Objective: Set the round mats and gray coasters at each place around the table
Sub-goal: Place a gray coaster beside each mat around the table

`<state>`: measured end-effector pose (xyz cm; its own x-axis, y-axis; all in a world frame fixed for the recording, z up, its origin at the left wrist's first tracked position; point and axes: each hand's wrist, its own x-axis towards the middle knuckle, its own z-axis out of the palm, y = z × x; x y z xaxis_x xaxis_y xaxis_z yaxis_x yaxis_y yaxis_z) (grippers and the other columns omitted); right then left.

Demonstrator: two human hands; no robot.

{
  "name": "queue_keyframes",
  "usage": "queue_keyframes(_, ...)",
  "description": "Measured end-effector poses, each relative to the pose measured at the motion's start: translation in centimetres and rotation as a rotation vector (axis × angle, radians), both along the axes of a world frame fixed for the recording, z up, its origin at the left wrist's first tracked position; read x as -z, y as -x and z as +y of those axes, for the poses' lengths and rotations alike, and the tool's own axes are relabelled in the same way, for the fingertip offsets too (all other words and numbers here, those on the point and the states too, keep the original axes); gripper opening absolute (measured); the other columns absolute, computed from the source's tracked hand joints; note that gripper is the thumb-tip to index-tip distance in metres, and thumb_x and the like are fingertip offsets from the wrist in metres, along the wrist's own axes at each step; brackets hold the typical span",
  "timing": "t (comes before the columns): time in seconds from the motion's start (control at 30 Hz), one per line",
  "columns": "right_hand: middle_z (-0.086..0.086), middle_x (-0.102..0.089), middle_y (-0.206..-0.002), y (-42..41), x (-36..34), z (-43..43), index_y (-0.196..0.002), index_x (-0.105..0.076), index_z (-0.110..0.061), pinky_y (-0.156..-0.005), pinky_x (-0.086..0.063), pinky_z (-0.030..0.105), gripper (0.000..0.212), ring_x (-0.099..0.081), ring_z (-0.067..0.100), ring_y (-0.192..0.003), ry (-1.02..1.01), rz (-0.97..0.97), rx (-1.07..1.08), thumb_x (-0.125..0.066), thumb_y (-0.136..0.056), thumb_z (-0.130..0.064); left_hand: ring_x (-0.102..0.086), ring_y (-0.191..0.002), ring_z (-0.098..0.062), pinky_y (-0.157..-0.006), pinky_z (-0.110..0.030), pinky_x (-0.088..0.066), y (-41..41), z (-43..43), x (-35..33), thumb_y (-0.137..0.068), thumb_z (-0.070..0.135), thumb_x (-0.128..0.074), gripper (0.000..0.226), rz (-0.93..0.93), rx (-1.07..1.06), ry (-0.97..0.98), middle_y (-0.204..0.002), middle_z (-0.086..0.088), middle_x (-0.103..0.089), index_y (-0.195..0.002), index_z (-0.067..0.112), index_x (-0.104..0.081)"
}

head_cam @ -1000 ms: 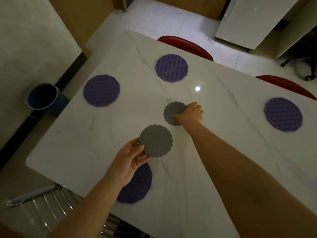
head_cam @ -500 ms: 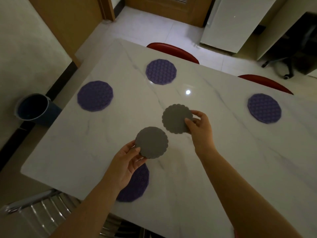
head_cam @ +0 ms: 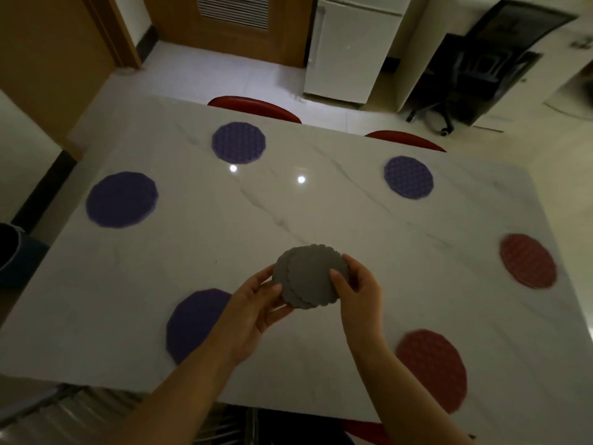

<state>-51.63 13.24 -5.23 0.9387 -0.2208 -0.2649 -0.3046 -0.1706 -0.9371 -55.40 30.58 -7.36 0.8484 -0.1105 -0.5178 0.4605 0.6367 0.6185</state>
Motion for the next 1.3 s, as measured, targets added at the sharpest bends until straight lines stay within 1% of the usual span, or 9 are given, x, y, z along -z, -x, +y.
queue_keyframes(0.17, 0.001, -0.058, -0.120, 2.5, -0.3, -1.2, -0.125, -0.054, -0.022, -0.083, -0.055, 0.031, 0.035, -0.058, 0.015, -0.103, 0.027, 0.001, 0.075, -0.060, -0.091, -0.020, -0.066, -0.110, -0.028, -0.077, -0.032, -0.058, 1.0, -2.3, -1.1, -0.084, 0.013, -0.063, 0.045, -0.004, 0.084, 0.030, -0.121, -0.008, -0.069, -0.128, 0.021, -0.057)
queue_keyframes(0.3, -0.005, -0.059, -0.117, 4.1, -0.8, -2.0, -0.128, -0.052, -0.019, -0.068, -0.053, 0.013, 0.037, -0.058, 0.005, -0.098, -0.010, -0.003, 0.082, -0.059, -0.091, -0.019, -0.066, -0.110, -0.029, -0.077, -0.032, -0.058, 1.7, -3.2, -1.7, -0.084, 0.012, -0.062, 0.043, 0.000, 0.118, 0.039, -0.121, -0.008, -0.069, -0.126, 0.021, -0.058)
queue_keyframes(0.37, -0.008, -0.059, -0.113, 4.7, -1.1, -2.4, -0.130, -0.051, -0.017, -0.066, -0.053, 0.012, 0.039, -0.059, 0.004, -0.097, -0.005, -0.007, 0.077, -0.059, -0.091, -0.019, -0.067, -0.108, -0.030, -0.075, -0.032, -0.058, 1.9, -3.4, -2.1, -0.083, 0.012, -0.062, 0.042, -0.004, 0.128, 0.053, -0.120, -0.010, -0.069, -0.123, 0.020, -0.062)
queue_keyframes(0.47, -0.005, -0.059, -0.117, 5.3, -1.6, -2.7, -0.132, -0.050, -0.016, -0.072, -0.054, 0.019, 0.041, -0.060, 0.010, -0.099, -0.020, -0.010, 0.067, -0.059, -0.092, -0.019, -0.068, -0.106, -0.031, -0.074, -0.032, -0.059, 2.3, -3.5, -2.6, -0.080, 0.016, -0.066, 0.038, -0.016, 0.153, 0.050, -0.118, -0.009, -0.070, -0.117, 0.023, -0.068)
queue_keyframes(0.63, -0.002, -0.054, -0.128, 6.0, -2.3, -2.6, -0.140, -0.041, -0.012, -0.094, -0.052, 0.036, 0.053, -0.057, 0.017, -0.112, -0.073, 0.008, 0.053, -0.060, -0.091, -0.020, -0.068, -0.105, -0.029, -0.074, -0.032, -0.058, 2.9, -3.2, -2.9, -0.076, 0.014, -0.067, 0.048, -0.031, 0.140, -0.035, -0.116, -0.009, -0.071, -0.123, 0.021, -0.058)
queue_keyframes(0.87, -0.001, -0.055, -0.126, 6.7, -1.7, -2.2, -0.137, -0.046, -0.017, -0.092, -0.052, 0.033, 0.046, -0.056, 0.016, -0.110, -0.041, 0.021, 0.032, -0.058, -0.092, -0.018, -0.069, -0.103, -0.027, -0.074, -0.031, -0.059, 3.5, -3.0, -3.3, -0.077, 0.013, -0.064, 0.048, -0.037, 0.150, -0.080, -0.112, -0.007, -0.073, -0.123, 0.022, -0.057)
queue_keyframes(1.03, -0.002, -0.051, -0.122, 6.6, -1.3, -2.3, -0.134, -0.049, -0.020, -0.080, -0.048, 0.021, 0.042, -0.053, 0.007, -0.099, 0.044, 0.020, -0.028, -0.056, -0.093, -0.018, -0.067, -0.106, -0.029, -0.076, -0.033, -0.059, 4.0, -2.6, -3.2, -0.079, 0.013, -0.062, 0.048, -0.049, 0.175, -0.092, -0.115, -0.009, -0.072, -0.126, 0.022, -0.055)
queue_keyframes(1.17, -0.003, -0.054, -0.124, 6.6, -1.6, -2.0, -0.138, -0.044, -0.021, -0.086, -0.054, 0.034, 0.047, -0.060, 0.015, -0.100, 0.004, 0.065, -0.075, -0.055, -0.093, -0.017, -0.070, -0.101, -0.028, -0.071, -0.031, -0.059, 4.2, -1.9, -3.0, -0.077, 0.012, -0.063, 0.046, -0.041, 0.132, -0.097, -0.111, -0.008, -0.073, -0.121, 0.023, -0.058)
queue_keyframes(1.3, -0.004, -0.059, -0.121, 6.5, -2.2, -1.2, -0.138, -0.044, -0.019, -0.087, -0.055, 0.036, 0.046, -0.063, 0.014, -0.099, -0.029, 0.052, -0.094, -0.055, -0.093, -0.016, -0.070, -0.099, -0.026, -0.069, -0.030, -0.059, 4.6, -0.6, -2.7, -0.081, 0.009, -0.060, 0.041, -0.039, 0.090, -0.100, -0.109, -0.007, -0.074, -0.119, 0.024, -0.058)
